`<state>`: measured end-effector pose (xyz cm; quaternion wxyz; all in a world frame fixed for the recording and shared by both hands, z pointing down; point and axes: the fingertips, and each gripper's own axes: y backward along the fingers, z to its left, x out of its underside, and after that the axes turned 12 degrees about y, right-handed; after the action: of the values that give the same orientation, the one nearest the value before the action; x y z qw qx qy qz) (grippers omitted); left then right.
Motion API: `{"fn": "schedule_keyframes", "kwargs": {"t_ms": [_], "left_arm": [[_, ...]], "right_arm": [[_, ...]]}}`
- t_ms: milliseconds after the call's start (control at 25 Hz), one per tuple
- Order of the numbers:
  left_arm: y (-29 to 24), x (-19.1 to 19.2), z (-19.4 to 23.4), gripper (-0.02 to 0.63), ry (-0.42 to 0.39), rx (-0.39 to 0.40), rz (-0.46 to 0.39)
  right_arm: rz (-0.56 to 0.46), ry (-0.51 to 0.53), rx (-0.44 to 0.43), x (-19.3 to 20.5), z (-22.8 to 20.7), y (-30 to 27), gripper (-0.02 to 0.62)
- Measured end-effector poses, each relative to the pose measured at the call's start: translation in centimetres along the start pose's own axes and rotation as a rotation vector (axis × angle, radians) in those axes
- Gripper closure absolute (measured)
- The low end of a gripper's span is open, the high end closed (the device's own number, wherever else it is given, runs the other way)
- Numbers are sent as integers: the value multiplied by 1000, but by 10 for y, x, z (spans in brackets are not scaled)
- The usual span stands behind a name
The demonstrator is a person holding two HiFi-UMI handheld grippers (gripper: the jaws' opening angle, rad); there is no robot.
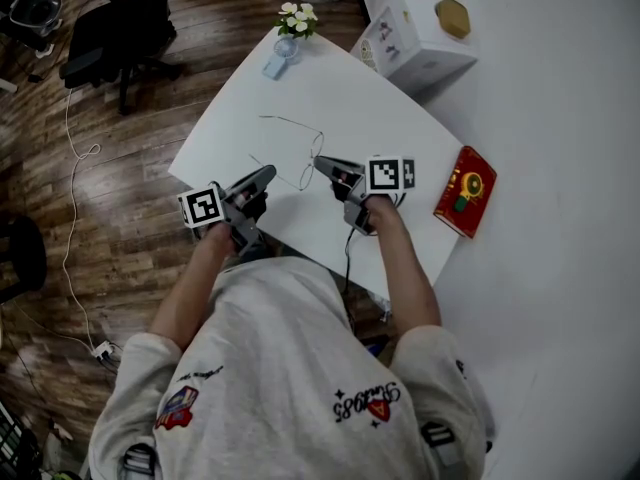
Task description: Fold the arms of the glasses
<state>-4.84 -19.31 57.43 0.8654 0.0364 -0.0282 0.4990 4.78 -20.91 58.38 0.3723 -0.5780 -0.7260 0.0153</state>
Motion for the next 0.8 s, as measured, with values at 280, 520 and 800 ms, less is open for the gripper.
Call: {"fn": "schedule_keyframes", "kwargs": {"t_ms": [280,520,800], "left_arm": [[-7,-4,-7,595,-39,4,30],[-18,1,-4,595,-42,-27,74],[-30,18,1,598,-7,-54,155]], "right_arm": [[25,-3,-20,7,10,-9,580],[57,-2,-43,20,17,-17,580],[83,6,-75,31,28,-26,580]]}}
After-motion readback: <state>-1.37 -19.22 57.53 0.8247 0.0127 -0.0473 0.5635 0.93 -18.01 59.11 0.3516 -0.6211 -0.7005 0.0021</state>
